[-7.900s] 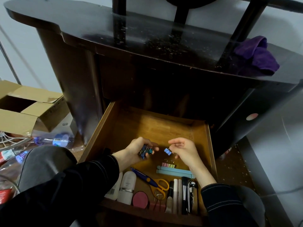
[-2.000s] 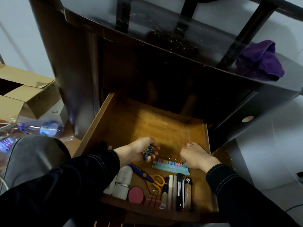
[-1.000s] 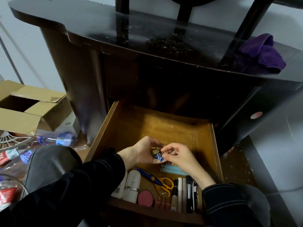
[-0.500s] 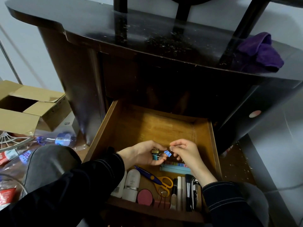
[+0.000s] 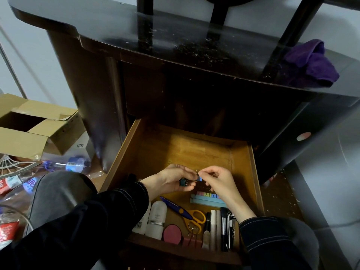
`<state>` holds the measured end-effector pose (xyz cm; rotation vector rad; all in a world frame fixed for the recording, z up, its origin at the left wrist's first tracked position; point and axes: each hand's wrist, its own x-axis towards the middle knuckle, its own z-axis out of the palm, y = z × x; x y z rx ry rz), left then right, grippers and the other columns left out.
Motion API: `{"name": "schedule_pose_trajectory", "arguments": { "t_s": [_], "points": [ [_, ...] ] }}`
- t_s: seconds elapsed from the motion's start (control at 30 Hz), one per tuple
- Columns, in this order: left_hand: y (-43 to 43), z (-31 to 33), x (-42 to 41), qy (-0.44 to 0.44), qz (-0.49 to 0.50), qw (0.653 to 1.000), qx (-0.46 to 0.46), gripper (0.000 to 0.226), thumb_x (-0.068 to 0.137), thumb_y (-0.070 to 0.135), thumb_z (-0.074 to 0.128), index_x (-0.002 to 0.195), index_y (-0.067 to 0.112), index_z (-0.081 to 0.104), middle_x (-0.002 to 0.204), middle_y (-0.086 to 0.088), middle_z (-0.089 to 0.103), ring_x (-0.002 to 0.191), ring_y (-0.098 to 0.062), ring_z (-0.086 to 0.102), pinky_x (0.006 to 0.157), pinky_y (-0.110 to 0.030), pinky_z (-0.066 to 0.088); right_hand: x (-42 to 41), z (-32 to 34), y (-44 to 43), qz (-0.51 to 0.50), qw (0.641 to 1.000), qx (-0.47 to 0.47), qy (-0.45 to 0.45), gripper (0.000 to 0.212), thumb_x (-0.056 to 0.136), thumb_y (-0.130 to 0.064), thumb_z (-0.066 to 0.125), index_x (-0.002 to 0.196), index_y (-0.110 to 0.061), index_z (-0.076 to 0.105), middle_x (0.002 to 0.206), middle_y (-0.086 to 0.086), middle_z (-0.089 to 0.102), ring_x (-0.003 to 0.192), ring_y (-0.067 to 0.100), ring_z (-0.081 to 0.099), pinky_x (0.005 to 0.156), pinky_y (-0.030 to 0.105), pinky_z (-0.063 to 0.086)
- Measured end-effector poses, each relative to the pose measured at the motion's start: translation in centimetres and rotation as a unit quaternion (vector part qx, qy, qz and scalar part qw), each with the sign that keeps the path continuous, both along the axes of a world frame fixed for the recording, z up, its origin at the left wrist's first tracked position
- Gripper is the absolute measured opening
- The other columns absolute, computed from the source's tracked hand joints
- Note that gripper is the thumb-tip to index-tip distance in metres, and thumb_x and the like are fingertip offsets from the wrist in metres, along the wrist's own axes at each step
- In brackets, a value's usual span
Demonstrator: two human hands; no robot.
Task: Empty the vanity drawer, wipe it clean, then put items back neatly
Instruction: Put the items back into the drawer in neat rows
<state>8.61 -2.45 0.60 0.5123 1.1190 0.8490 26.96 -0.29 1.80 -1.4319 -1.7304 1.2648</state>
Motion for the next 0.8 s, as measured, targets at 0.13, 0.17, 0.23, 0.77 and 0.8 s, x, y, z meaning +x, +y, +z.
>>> {"name": "schedule_pose_trajectory", "arguments": {
  "t_s": [0.13,0.17,0.23,0.77,0.8],
  "points": [
    [0.0,0.0,0.1,0.010,-0.012,1.000,-0.006,0.011,0.085,-0.007,0.071,0.086,0.003,0.075,0.090,-0.019,0.072,0.074,-0.024,0.069,0.066,-0.033,0.061,0.0,0.0,0.0,0.013,1.000,0.001,-0.002,0.002,0.091,-0.020,0.073,0.092,-0.019,0.074,0.084,-0.005,0.072,0.071,0.002,0.064,0.057,0.012,0.046],
    [0.0,0.0,0.1,0.001,-0.003,1.000,-0.014,0.009,0.085,-0.006,0.071,0.089,0.002,0.074,0.090,-0.019,0.071,0.075,-0.024,0.070,0.066,-0.033,0.061,0.0,-0.1,0.1,0.008,1.000,-0.004,-0.005,0.003,0.092,-0.022,0.072,0.092,-0.019,0.074,0.082,-0.004,0.071,0.069,0.004,0.062,0.055,0.013,0.045],
    [0.0,0.1,0.0,-0.001,0.032,0.999,-0.034,0.013,0.088,-0.002,0.070,0.101,-0.002,0.069,0.091,-0.021,0.070,0.073,-0.026,0.070,0.064,-0.034,0.061,0.1,-0.4,0.5,-0.012,1.000,-0.005,-0.017,0.005,0.093,-0.026,0.070,0.091,-0.022,0.073,0.078,-0.005,0.069,0.064,0.004,0.060,0.054,0.014,0.045],
    [0.4,-0.4,-0.3,0.001,0.092,0.994,-0.067,0.018,0.093,0.001,0.060,0.111,-0.005,0.062,0.090,-0.022,0.063,0.071,-0.030,0.066,0.057,-0.033,0.057,1.0,-3.8,3.0,0.064,0.951,0.091,-0.287,0.014,0.096,-0.030,0.067,0.086,-0.040,0.068,0.089,-0.024,0.066,0.082,-0.006,0.060,0.063,0.015,0.045],
    [0.4,-0.4,-0.4,0.000,0.093,0.993,-0.067,0.017,0.093,0.001,0.060,0.109,-0.005,0.062,0.090,-0.022,0.064,0.071,-0.030,0.065,0.057,-0.033,0.057,1.0,-3.9,3.0,0.071,0.951,0.088,-0.287,0.016,0.096,-0.030,0.066,0.085,-0.041,0.066,0.088,-0.025,0.064,0.082,-0.007,0.058,0.062,0.014,0.043]
  ]
}}
